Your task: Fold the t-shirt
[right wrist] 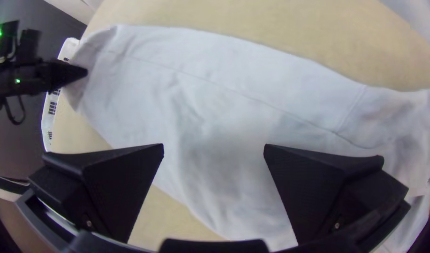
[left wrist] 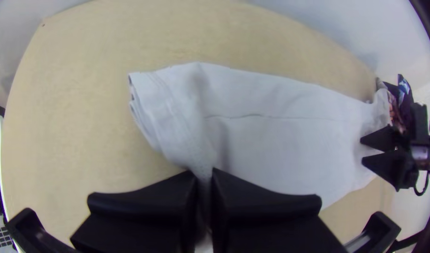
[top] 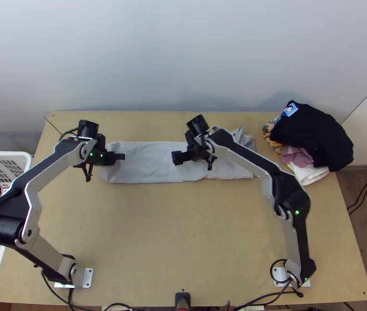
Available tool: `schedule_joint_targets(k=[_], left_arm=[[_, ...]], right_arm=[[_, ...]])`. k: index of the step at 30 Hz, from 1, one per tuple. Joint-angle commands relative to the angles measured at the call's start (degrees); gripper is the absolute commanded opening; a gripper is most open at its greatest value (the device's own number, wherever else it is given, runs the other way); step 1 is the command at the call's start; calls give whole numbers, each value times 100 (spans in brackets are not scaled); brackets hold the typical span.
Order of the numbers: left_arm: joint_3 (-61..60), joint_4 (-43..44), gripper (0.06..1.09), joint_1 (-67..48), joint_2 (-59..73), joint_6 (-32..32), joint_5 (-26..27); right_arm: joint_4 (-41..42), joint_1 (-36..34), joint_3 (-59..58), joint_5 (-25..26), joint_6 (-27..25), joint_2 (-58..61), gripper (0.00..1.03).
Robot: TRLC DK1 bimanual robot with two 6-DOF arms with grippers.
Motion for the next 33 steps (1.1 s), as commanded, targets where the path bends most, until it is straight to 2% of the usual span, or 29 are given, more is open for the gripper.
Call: schedule_joint_targets(k=[1,9,20,26,33], left_arm=[[335,-251,10,-53,-441,-155,20],[493,-339,10,-35,-634,-349,117],[572,-418,10,677,-652,-331,275],[265,-462,10,1336,-871,-24,459],[1,-453,10,2479,-845,592,846]], right_arm=[[201,14,20,7,68,616,99],[219,-4,-129,7,51,695,99],[-80,-557,389,-230,112,-1106,99],[-564,-874,547,-239,147,-1634,99],[-713,-1093,117,-230,174,-2223,99]])
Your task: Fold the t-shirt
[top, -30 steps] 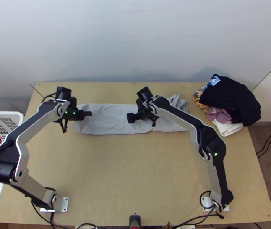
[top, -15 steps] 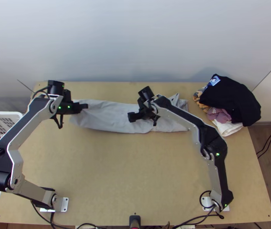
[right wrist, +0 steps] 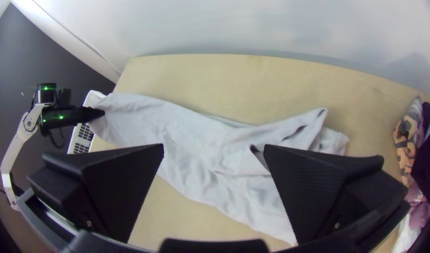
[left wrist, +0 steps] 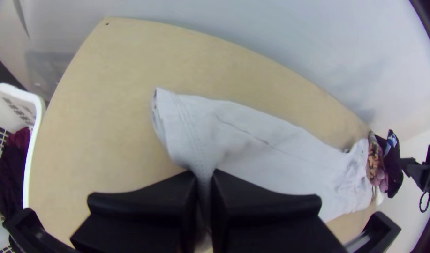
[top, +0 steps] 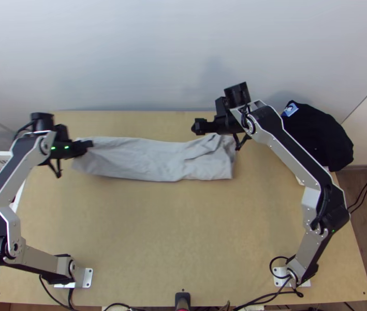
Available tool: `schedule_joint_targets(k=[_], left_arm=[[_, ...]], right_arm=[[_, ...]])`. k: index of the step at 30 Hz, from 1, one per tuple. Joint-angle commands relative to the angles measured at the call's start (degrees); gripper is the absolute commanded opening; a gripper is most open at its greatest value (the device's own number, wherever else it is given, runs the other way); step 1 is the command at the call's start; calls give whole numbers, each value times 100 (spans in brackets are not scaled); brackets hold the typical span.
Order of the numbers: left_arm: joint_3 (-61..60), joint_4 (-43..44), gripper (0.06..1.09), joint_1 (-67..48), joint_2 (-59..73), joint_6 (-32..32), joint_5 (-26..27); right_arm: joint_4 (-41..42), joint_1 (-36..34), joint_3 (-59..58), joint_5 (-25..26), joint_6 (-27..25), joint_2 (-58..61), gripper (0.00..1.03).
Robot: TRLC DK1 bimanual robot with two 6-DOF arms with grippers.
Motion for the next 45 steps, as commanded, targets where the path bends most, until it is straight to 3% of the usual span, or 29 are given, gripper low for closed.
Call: schedule_joint_targets(k=[1,7,16,30,45], left_arm=[[-196,-5,10,1026,-4,472,361],[94,-93,10,701,-188,384,502],[956,-163,10,-1092,-12,-416,475],[3496,-655,10,-3738,1825,-987,440],[4840,-691,10,-5003,3565,-1137,432]], right_arm=[[-134,-283,-343,-10,47,-651,99],[-134,-388,-809,-10,56,-959,99],[-187,-749,-1239,-10,144,-1311,99],[-187,-1065,-1986,8,170,-1645,99],[-187,-1408,-2136,26,188,-1513,99]])
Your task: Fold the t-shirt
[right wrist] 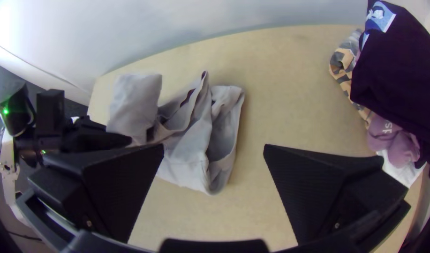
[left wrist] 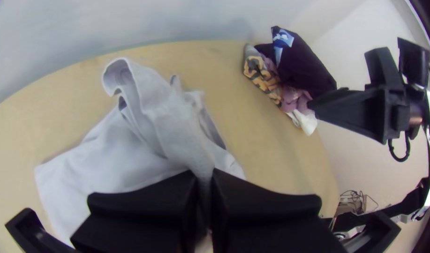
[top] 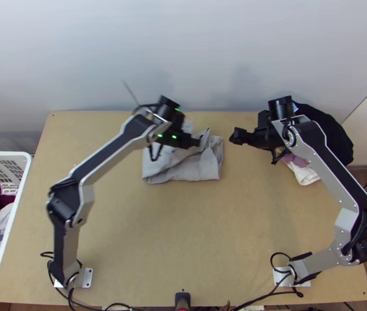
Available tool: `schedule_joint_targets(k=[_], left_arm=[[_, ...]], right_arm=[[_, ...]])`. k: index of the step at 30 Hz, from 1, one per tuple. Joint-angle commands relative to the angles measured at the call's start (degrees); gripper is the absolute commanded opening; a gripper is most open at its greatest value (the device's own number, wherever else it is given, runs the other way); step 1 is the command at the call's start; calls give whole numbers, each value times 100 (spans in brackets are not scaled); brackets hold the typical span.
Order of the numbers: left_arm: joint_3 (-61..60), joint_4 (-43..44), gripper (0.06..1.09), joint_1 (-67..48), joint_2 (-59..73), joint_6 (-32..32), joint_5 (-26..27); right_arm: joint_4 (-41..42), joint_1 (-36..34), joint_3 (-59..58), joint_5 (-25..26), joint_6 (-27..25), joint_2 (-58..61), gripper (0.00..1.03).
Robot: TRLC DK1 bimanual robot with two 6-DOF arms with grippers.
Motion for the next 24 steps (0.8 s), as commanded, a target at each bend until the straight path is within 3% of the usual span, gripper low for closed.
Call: schedule_joint_targets(k=[1,7,8,12,13,17,21,24], left_arm=[[517,-17,10,-530,824,-55,-1],[1071,0,10,-688,1325,-240,-10],[1097,0,14,-714,1396,-248,-10],[1255,-35,91,-802,1457,-169,69],[1361,-44,105,-793,1387,-257,183],[1704,211,105,-723,754,-846,403],[1589,-35,105,-371,77,-951,359],[842,-228,105,86,-397,-793,245]], right_arm=[[1,-153,-121,10,-3,17,99],[1,-153,-217,10,15,26,99],[1,-153,-226,10,6,35,99],[1,-171,-244,10,-20,70,99],[1,-171,-261,10,-29,79,99],[45,-144,-314,10,-29,114,99],[142,40,-138,10,-29,246,99],[283,278,64,98,-29,413,99]])
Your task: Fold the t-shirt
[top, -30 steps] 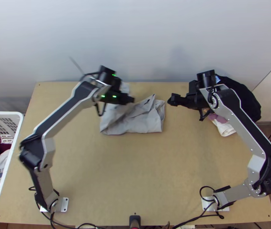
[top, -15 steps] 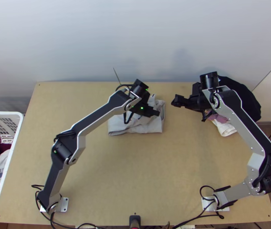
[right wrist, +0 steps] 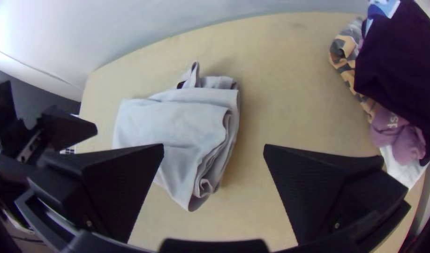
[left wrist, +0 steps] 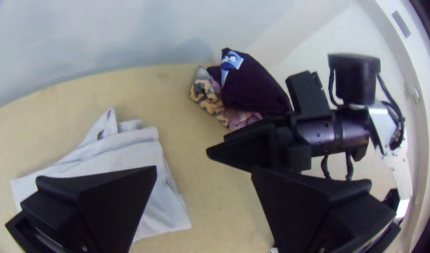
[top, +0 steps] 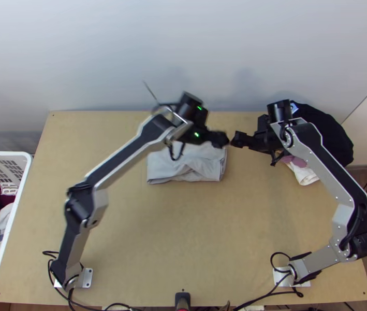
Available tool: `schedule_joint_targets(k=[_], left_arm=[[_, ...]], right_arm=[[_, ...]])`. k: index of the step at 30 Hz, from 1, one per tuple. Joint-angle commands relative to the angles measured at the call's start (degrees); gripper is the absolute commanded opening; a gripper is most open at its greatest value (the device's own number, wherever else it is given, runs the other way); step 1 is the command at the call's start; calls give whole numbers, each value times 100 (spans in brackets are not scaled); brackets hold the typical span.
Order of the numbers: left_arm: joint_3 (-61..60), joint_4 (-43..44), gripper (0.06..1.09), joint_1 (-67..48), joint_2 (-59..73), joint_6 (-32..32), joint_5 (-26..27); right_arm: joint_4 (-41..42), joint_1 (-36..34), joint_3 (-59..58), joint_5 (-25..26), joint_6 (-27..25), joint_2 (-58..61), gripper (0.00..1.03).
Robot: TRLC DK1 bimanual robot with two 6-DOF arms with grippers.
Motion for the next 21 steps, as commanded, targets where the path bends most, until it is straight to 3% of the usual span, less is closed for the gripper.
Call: schedule_joint_targets(k=[1,7,12,21], left_arm=[[-936,-255,105,733,-1028,5,-134],[-2800,405,105,1322,-1907,295,-696],[-3582,747,105,1472,-2030,365,-1065],[-3995,1187,105,1463,-1344,418,-1285]], right_arm=[[261,438,316,109,-27,308,99],[305,1317,1028,136,-159,1108,99],[375,1826,1441,136,-176,1820,99],[929,2213,377,259,-220,2119,99]])
